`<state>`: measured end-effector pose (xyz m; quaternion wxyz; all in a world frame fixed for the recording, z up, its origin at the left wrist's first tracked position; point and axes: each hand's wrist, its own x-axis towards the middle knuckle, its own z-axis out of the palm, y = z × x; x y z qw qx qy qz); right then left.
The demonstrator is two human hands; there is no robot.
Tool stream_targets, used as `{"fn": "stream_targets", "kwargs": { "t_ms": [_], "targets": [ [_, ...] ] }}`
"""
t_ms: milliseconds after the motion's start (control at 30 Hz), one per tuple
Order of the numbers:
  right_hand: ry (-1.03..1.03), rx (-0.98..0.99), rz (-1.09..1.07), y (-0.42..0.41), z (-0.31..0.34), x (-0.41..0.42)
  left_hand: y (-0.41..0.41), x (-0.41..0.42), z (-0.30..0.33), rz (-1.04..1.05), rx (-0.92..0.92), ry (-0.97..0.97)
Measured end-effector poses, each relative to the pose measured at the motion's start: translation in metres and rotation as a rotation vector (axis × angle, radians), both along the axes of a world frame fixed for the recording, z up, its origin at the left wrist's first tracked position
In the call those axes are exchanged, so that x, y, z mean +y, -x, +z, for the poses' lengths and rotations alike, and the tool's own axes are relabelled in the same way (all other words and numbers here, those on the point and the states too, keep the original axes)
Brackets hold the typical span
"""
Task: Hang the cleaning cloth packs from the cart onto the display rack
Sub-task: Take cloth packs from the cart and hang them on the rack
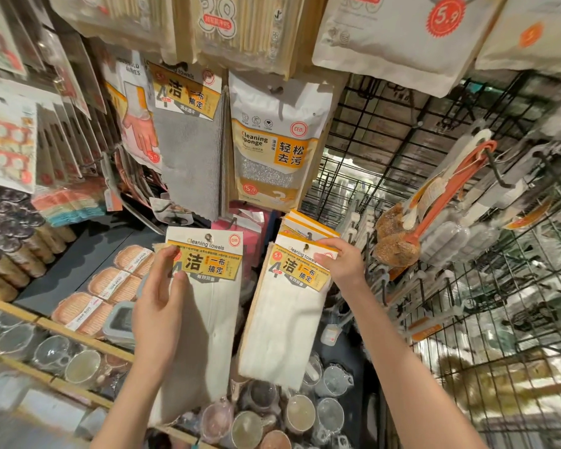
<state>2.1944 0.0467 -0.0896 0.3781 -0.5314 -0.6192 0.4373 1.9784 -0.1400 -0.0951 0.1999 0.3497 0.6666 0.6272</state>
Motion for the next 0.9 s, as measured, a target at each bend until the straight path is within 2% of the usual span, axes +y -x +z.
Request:
{"fn": "stream_targets", "kwargs": {
  "t_ms": [367, 567, 900],
  "targets": [
    [-0.025, -0.096, -0.127, 0.005, -0.013, 0.015, 0.005, -0.001, -0.006, 0.016, -0.010, -0.035],
    [-0.233, -0.444, -0.304, 0.014, -0.014, 0.015, 0.000, 0.002, -0.006, -0.011, -0.012, -0.041],
    [-0.191, -0.318, -0.219, 0.003, -0.003, 0.014, -0.013, 0.010, -0.005, -0.084, -0.046, -0.040]
  ]
}}
